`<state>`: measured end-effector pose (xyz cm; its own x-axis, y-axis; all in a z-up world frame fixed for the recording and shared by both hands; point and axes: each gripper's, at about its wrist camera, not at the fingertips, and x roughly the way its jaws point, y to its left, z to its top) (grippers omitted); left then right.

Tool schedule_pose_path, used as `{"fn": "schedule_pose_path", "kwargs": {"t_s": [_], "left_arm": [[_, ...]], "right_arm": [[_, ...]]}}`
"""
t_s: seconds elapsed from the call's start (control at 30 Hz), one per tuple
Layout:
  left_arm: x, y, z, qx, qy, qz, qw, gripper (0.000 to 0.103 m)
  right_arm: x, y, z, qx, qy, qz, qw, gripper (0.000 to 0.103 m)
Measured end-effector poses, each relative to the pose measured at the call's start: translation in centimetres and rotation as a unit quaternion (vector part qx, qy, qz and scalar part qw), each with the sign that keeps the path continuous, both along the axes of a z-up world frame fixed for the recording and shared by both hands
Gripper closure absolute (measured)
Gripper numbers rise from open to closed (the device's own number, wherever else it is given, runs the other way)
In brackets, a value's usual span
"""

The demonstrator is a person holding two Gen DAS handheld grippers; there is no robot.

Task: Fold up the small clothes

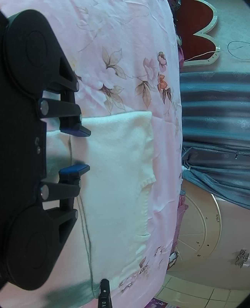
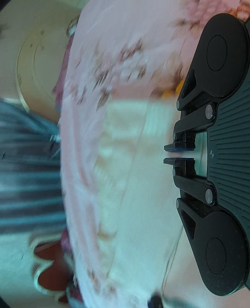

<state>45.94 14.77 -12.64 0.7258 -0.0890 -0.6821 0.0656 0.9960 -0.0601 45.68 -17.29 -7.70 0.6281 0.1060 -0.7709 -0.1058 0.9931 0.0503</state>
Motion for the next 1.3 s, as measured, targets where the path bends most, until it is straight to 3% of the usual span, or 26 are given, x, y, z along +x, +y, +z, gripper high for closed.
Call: {"fn": "schedule_pose_path", "kwargs": {"t_s": [0.2, 0.33, 0.43, 0.6, 0.83, 0.9, 0.97, 1.0, 1.03, 1.07, 1.1, 1.23, 1.27, 1.3], "left_arm": [[-0.4, 0.2, -0.1, 0.002, 0.001, -0.006, 1.0000, 0.070], [-0.3, 0.3, -0.1, -0.001, 0.003, -0.008, 1.0000, 0.070], [-0.3, 0.4, -0.1, 0.003, 0.004, -0.014, 0.9999, 0.070], [-0.3, 0.3, -0.1, 0.007, 0.007, -0.018, 0.9998, 0.070], [-1.4, 0.7, 0.4, 0.001, 0.009, -0.017, 0.9998, 0.070], [-2.7, 1.2, 0.7, -0.014, 0.003, -0.008, 0.9999, 0.064], [-4.9, 1.6, 1.2, -0.008, -0.014, 0.003, 0.9999, 0.036], [-6.1, 1.7, 1.4, -0.001, -0.020, 0.005, 0.9998, 0.033], [-7.2, 1.9, 1.6, 0.000, -0.022, 0.003, 0.9998, 0.032], [-8.4, 2.1, 1.7, -0.002, -0.019, 0.001, 0.9998, 0.032], [-9.5, 2.3, 1.8, -0.005, -0.013, 0.000, 0.9999, 0.033], [-14.2, 2.7, 2.0, -0.032, 0.025, -0.024, 0.9989, 0.052], [-15.5, 2.6, 2.0, -0.040, 0.034, -0.027, 0.9982, 0.054], [-16.8, 2.5, 2.0, -0.048, 0.042, -0.029, 0.9975, 0.054]], "right_arm": [[0.1, -1.3, 1.1, 0.048, -0.015, -0.013, 0.999, 0.100], [0.8, -1.9, 0.1, 0.051, 0.002, -0.034, 0.998, 0.100], [0.4, -1.3, 1.4, 0.029, -0.034, -0.025, 0.999, 0.100], [2.4, -2.0, -0.4, 0.017, -0.006, -0.035, 0.999, 0.100], [1.6, -3.0, 1.1, 0.026, -0.019, -0.034, 0.999, 0.100], [0.0, -3.6, 2.1, 0.038, -0.032, -0.038, 0.998, 0.099], [-2.2, -4.5, 2.7, 0.058, -0.035, -0.042, 0.997, 0.099], [-3.3, -4.9, 3.0, 0.068, -0.031, -0.043, 0.996, 0.098], [-4.6, -5.4, 3.2, 0.078, -0.026, -0.047, 0.996, 0.091], [-6.0, -6.0, 3.4, 0.086, -0.028, -0.052, 0.995, 0.056], [-7.7, -6.6, 3.7, 0.093, -0.038, -0.053, 0.994, 0.031], [-13.5, -8.4, 4.4, 0.114, -0.021, -0.034, 0.993, 0.031], [-15.2, -8.8, 4.4, 0.119, -0.017, -0.027, 0.992, 0.033], [-16.7, -9.3, 4.4, 0.125, -0.010, -0.022, 0.992, 0.043]]}}
